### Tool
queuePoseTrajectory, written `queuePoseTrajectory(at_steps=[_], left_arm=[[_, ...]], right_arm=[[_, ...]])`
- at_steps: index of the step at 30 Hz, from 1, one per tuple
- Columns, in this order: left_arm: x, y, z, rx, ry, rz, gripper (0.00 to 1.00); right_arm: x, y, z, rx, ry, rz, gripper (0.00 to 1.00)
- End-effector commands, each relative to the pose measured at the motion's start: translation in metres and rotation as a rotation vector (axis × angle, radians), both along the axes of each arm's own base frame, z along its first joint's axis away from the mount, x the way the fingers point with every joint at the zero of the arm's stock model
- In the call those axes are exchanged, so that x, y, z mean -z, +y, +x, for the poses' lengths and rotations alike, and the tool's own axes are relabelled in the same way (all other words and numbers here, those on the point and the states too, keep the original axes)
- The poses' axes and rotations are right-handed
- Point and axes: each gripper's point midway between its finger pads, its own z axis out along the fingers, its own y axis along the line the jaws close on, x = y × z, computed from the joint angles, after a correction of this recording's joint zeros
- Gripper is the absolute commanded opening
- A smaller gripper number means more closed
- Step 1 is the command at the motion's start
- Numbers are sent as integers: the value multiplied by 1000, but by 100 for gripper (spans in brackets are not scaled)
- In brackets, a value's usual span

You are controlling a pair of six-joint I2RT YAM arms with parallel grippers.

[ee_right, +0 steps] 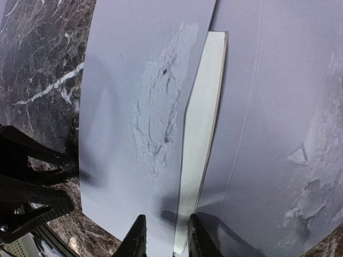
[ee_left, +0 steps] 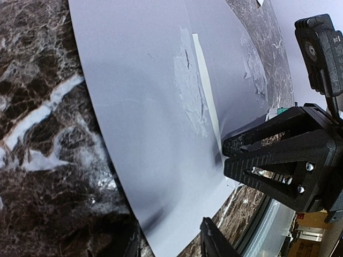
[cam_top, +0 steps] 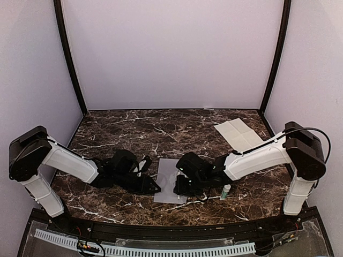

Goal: Place the letter into the envelope and seal it
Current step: Place the letter in the envelope.

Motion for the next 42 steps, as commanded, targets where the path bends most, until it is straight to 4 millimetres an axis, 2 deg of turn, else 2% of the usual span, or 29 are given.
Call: queuePoseTrajectory(at_steps=[1,8,12,16,19,22,28,35,42], left_arm=[[12,5,-7,7,43,37,38],[11,5,-6,6,39,35,38],[7,9,-2,-7,7,59,38],[-11,11,7,-23,-44,58,39],[-28,13,17,-44,-87,51,44],[-39,17,32,-68,-110,33,47],[-33,13,51,-62,-91,22,47],[-18,-1,57,-34,-59,14,48],[-8,-3,56,-28,-37,13,47]], right_arm=[[1,10,-2,-19,6,17,24],[1,10,-1,-19,1,9,24],[-4,1,3,1,-19,-26,24],[-24,-11,10,26,-69,-45,29],[-37,-19,17,44,-96,-43,32],[-39,-26,25,55,-104,-43,33],[-31,-25,38,45,-88,-14,33],[-24,-18,52,29,-80,1,36],[-13,-15,59,19,-69,-2,35]])
